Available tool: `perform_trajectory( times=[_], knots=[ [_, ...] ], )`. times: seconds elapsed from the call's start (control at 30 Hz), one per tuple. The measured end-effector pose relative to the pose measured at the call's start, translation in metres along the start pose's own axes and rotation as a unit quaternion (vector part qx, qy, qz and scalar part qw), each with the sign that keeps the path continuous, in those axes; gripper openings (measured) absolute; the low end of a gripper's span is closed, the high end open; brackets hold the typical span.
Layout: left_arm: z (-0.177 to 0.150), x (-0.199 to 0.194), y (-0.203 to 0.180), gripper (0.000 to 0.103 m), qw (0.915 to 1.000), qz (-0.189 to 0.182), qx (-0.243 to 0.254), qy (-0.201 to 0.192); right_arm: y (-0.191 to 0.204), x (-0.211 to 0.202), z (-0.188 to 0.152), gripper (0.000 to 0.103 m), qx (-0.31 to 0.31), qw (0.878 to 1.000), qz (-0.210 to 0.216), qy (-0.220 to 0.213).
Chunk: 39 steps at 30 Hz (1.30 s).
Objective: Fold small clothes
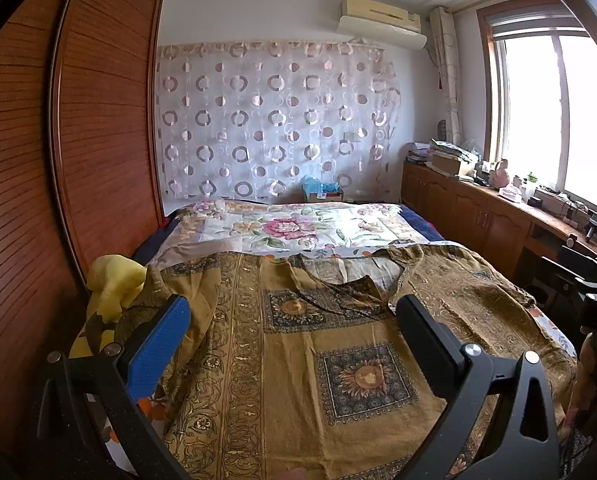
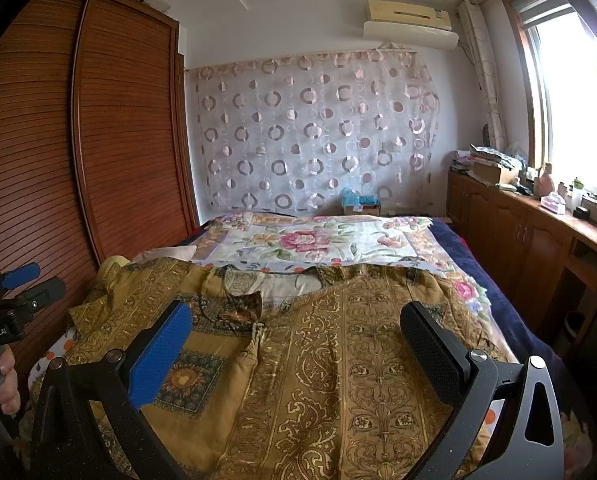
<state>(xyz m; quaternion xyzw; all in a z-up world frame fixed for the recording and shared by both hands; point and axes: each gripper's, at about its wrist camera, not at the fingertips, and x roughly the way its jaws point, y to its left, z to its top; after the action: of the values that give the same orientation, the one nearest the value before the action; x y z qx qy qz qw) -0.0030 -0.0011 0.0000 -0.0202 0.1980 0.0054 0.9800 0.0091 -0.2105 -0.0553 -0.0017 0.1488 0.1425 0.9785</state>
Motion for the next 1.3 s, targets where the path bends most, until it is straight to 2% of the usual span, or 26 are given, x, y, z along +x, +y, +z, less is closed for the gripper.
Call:
perform_trajectory(
  times=[0.87, 1.3],
  knots=[
    [0.0, -0.001, -0.002, 0.103, 1.0, 0.002, 0.004, -0.002, 0.001, -0.001, 0.0, 0.103, -0.002, 1.0, 0.0, -0.001],
    [0.01, -0.011, -0.005, 0.103, 1.0, 0.002, 0.003, 0.002, -0.001, -0.002, -0.001, 0.103, -0.001, 1.0, -0.001, 0.0]
  ],
)
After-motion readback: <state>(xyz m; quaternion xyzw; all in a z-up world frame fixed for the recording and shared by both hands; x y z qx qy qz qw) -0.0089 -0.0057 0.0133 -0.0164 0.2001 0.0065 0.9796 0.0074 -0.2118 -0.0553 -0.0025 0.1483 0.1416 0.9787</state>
